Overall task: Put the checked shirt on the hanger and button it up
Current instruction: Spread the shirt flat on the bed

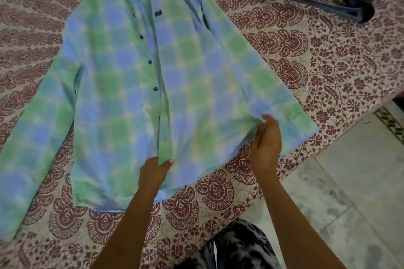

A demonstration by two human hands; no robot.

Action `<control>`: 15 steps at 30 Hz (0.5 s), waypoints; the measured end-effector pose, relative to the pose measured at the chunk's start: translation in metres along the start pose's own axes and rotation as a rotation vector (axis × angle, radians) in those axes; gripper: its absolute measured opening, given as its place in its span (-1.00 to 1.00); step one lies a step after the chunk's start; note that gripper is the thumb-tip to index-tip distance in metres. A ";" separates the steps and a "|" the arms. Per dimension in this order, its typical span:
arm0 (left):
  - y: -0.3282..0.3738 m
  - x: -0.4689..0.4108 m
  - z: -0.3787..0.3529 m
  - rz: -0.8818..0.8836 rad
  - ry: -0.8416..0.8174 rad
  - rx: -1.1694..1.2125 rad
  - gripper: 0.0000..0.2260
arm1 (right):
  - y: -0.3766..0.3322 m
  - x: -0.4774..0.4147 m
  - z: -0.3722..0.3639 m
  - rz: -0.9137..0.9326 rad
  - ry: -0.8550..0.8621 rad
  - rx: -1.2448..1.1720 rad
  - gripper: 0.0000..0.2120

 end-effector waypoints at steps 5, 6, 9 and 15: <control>-0.006 -0.004 0.002 -0.089 -0.066 -0.024 -0.81 | 0.074 0.024 0.021 -0.190 -0.065 0.336 -0.69; -0.006 -0.004 0.002 -0.105 -0.087 0.032 -0.75 | 0.076 0.022 0.023 -0.244 0.008 0.304 -0.73; -0.010 -0.004 -0.001 -0.084 -0.121 0.079 -0.71 | 0.072 0.010 0.019 -0.335 0.133 0.281 -0.73; -0.001 -0.008 0.012 -0.062 -0.023 -0.268 -0.67 | 0.047 0.004 0.007 -0.289 0.070 0.468 -0.53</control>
Point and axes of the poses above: each hand's wrist, its own x-axis away from the middle knuckle, its own z-axis out of the back of the hand, y = z × x, the point moved 4 cm from there along -x, towards the middle knuckle, and after that the axes turned 8 degrees about -x, right-handed, at the moved point
